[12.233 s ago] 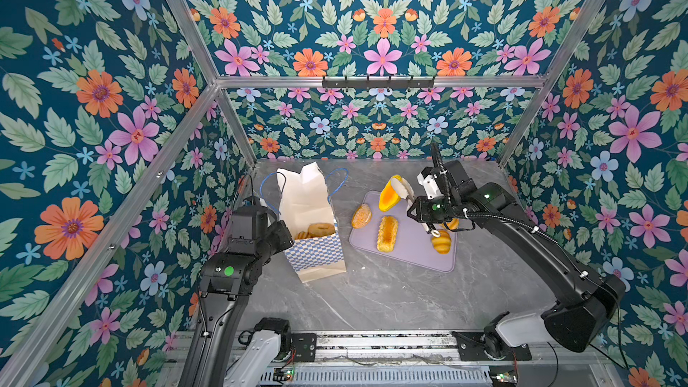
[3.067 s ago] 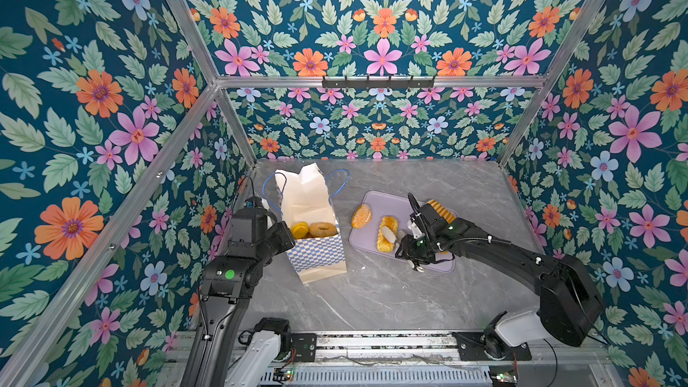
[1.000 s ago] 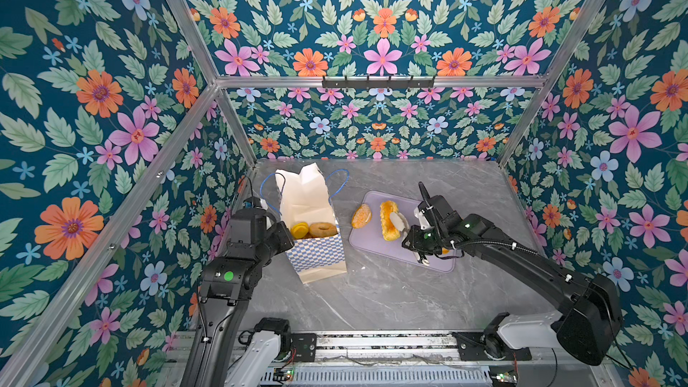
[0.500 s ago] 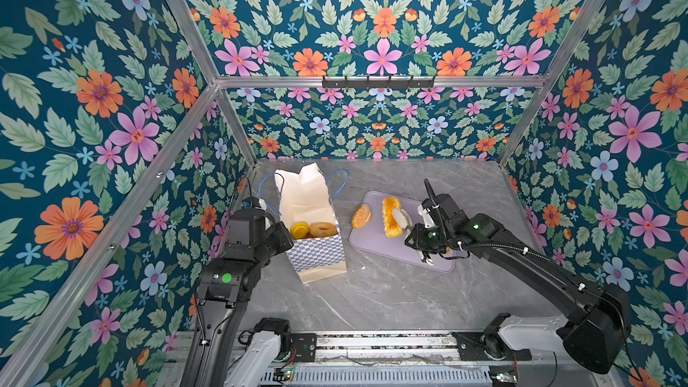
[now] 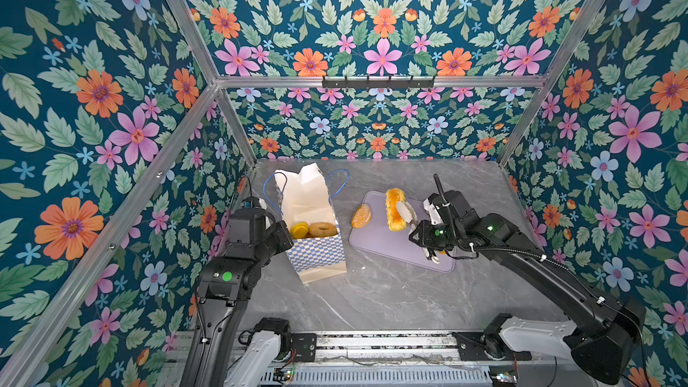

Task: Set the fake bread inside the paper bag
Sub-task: 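Carry the ridged yellow pastry in the right gripper's tongs toward the open bag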

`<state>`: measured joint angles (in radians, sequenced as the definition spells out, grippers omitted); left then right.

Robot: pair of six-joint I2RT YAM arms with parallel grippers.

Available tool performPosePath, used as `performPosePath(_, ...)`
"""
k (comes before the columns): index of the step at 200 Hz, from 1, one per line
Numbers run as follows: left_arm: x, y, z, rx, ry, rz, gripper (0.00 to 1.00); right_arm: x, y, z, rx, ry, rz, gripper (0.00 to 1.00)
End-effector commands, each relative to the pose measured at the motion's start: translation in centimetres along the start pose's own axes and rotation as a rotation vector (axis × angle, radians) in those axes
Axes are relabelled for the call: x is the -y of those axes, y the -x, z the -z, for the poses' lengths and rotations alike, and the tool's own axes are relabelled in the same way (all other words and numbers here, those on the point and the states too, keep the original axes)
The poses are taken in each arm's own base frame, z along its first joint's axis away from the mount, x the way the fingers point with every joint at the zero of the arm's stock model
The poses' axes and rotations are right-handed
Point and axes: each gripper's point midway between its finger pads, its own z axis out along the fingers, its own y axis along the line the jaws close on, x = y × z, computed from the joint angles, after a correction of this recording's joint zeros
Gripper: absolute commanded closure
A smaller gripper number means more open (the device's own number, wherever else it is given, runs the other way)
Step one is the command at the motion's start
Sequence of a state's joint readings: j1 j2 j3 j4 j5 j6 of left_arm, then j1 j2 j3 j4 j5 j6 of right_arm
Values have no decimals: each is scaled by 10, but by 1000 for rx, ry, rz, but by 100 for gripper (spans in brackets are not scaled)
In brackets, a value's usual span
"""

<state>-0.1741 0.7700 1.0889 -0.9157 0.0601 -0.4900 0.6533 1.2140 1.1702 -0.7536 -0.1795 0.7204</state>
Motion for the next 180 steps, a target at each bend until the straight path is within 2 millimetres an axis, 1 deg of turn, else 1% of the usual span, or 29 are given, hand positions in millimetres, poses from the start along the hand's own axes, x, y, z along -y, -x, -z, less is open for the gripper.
performPosePath(1,0,2,1,5,3,-10,97,0,4,6,25,-8,18,70)
performPosePath(39,1,2,1,5,-2,-11,96,-1,7,10,34,-14,29,70)
performPosePath(90,0,2,3,10,-1,-10,96,-8,14,21,54,-10,49,70)
performPosePath(180,0,3,4,13,-1,-9,96,-21,26,53,111,2,93,70)
